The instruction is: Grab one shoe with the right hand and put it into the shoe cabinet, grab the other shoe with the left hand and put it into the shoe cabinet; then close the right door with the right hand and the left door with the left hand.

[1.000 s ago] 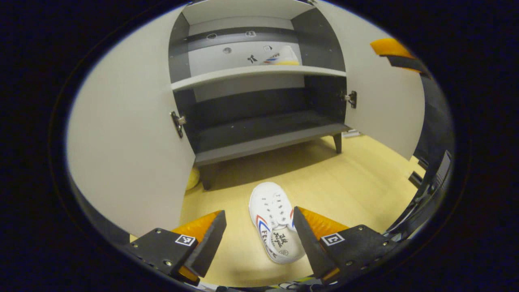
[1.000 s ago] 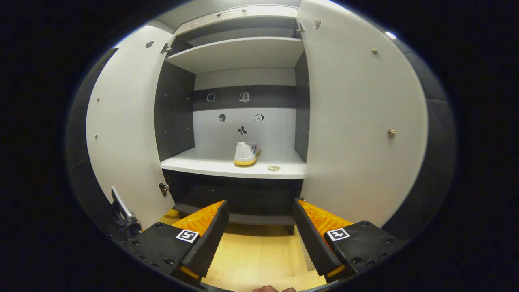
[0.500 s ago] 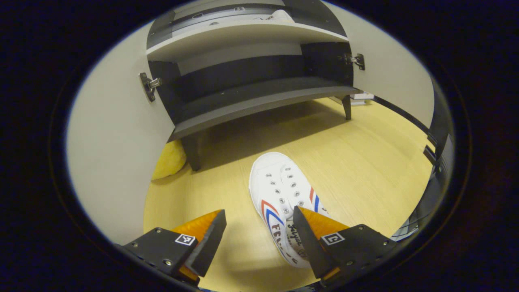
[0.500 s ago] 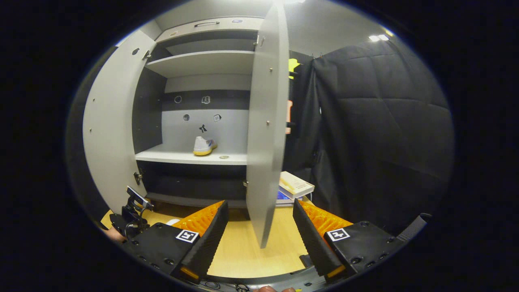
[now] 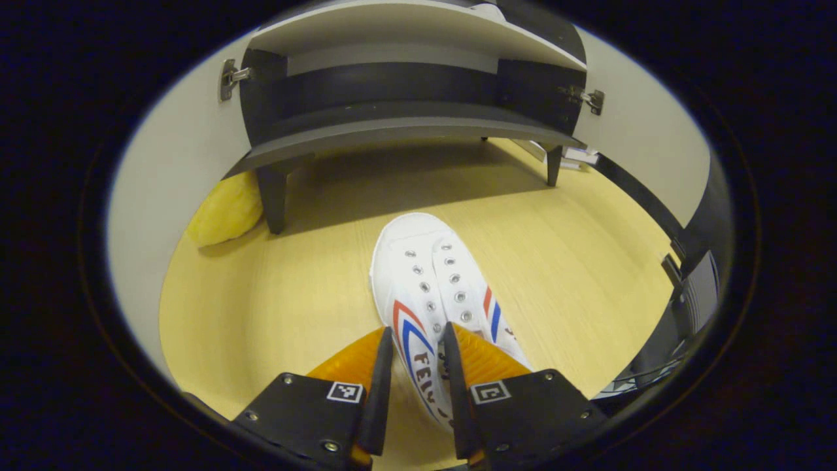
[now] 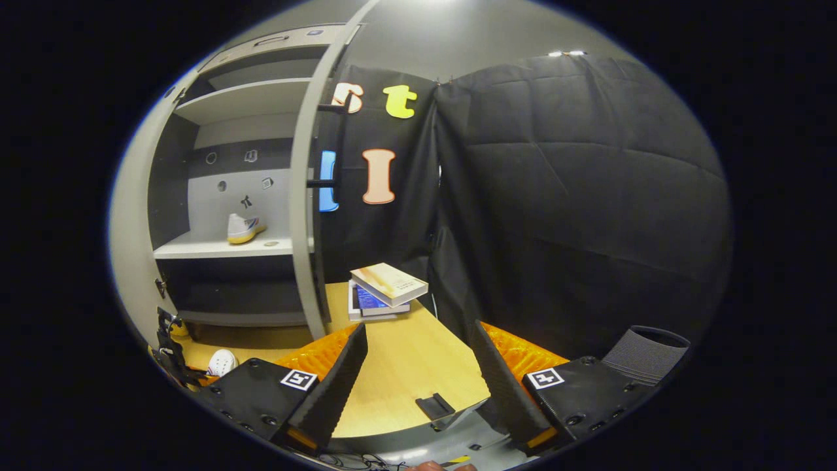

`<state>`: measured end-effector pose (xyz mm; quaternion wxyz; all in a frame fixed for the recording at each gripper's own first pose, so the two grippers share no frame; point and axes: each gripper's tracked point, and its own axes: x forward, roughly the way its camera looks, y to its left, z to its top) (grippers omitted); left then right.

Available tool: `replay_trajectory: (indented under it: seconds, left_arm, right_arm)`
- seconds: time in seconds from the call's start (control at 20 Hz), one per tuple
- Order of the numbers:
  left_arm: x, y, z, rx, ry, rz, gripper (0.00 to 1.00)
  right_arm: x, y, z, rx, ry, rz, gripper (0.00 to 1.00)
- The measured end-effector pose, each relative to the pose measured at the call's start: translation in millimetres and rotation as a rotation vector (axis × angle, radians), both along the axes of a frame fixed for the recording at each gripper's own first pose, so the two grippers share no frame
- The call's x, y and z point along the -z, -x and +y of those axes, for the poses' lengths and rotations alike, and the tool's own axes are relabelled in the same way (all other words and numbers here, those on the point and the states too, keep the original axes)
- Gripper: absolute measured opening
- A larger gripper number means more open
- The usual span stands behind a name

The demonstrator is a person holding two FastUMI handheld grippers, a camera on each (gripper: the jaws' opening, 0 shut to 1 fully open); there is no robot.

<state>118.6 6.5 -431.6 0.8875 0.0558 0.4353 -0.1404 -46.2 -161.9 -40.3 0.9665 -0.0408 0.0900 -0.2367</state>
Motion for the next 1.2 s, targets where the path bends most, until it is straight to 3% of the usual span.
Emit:
replay_trajectory:
  seconds: [0.15, 0.2, 0.3, 0.4, 0.5, 0.8, 0.95, 1.2]
  left_arm:
    - [-2.3, -1.5, 3.3, -0.033, -0.010, 0.019, 0.39]
    - [-1.1, -3.7, 5.3, -0.066, -0.005, 0.026, 0.20]
    - [-3.3, -3.5, 6.3, -0.103, 0.017, 0.047, 0.06]
    - [-4.9, -4.5, 7.9, -0.108, 0.011, 0.043, 0.06]
    - [-7.6, -3.8, 8.5, -0.111, 0.006, 0.061, 0.00]
    - [-20.3, -13.4, 8.7, -0.167, 0.040, 0.042, 0.01]
    - [-20.7, -14.8, 8.3, -0.176, 0.046, -0.019, 0.03]
    - [-23.3, -14.3, 10.1, -0.218, 0.144, -0.122, 0.02]
  right_arm:
    - [-1.2, 1.2, -20.1, 0.040, -0.014, -0.020, 1.00]
    - [-1.4, 0.4, -25.3, 0.046, -0.011, -0.025, 0.96]
    - [1.7, -1.9, -35.9, 0.058, -0.002, -0.027, 1.00]
    - [2.4, -5.8, -42.3, 0.071, -0.006, -0.034, 1.00]
    - [4.0, -11.7, -48.9, 0.079, -0.014, -0.043, 0.96]
    - [0.3, -38.9, -73.7, 0.072, -0.004, -0.063, 1.00]
    - [-2.5, -60.4, -88.4, 0.057, -0.002, -0.094, 1.00]
    - [-11.2, -104.6, -103.6, 0.033, -0.003, -0.113, 0.97]
